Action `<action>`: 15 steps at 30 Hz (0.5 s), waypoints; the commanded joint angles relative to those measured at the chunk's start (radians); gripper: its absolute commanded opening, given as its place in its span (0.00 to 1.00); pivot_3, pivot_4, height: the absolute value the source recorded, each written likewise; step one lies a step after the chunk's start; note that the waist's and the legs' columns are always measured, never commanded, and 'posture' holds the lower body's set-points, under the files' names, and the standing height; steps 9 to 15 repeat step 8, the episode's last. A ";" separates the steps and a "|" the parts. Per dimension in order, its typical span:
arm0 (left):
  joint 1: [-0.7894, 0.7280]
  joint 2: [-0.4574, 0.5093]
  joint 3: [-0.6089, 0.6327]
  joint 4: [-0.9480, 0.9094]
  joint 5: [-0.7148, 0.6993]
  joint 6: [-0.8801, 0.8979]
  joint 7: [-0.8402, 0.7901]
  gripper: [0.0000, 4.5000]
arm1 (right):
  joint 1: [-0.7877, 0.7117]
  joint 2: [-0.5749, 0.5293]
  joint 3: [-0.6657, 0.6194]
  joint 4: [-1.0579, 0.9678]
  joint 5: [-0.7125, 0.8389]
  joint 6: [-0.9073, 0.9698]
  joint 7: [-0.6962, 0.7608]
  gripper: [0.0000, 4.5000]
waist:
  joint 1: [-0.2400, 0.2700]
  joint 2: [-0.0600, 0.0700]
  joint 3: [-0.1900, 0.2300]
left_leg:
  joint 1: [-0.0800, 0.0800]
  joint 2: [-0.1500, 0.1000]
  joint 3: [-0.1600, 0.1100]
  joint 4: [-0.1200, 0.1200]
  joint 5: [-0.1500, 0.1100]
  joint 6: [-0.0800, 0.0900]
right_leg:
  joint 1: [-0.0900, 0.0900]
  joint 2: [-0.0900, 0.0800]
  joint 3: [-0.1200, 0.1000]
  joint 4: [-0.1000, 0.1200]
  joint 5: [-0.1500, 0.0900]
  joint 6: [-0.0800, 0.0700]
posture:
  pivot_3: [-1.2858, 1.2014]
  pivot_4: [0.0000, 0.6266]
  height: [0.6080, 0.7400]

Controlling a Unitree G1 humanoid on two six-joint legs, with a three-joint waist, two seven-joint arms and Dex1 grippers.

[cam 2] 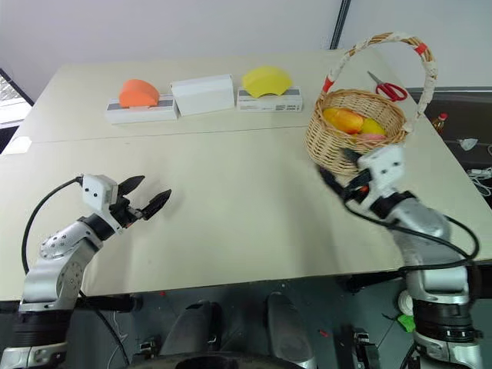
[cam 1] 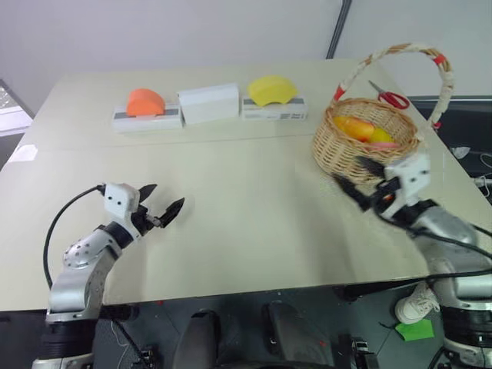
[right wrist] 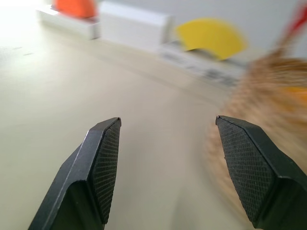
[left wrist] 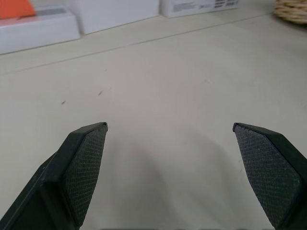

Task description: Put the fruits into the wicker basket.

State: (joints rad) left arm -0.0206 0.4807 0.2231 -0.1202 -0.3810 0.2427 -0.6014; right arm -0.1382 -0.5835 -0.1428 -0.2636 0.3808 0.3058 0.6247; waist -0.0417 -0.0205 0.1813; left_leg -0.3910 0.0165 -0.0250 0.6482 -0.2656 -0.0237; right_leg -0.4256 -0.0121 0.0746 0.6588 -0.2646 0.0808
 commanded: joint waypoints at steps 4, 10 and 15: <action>0.053 -0.016 0.025 -0.051 0.010 -0.038 0.036 1.00 | -0.054 0.056 0.099 0.081 -0.053 -0.060 0.035 0.73 | 0.001 0.000 0.000 | -0.001 0.000 0.000 0.000 0.000 0.000 | 0.000 -0.002 0.000 -0.001 0.000 0.000 | 0.52 0.24 1.00; 0.072 -0.015 0.025 -0.065 0.000 -0.033 0.045 1.00 | -0.071 0.069 0.105 0.125 -0.060 -0.088 0.045 0.73 | 0.001 0.000 0.000 | -0.001 0.000 0.000 0.000 0.000 0.000 | 0.000 -0.002 0.000 -0.001 0.000 0.000 | 0.52 0.24 1.00; 0.072 -0.015 0.025 -0.065 0.000 -0.033 0.045 1.00 | -0.071 0.069 0.105 0.125 -0.060 -0.088 0.045 0.73 | 0.001 0.000 0.000 | -0.001 0.000 0.000 0.000 0.000 0.000 | 0.000 -0.002 0.000 -0.001 0.000 0.000 | 0.52 0.24 1.00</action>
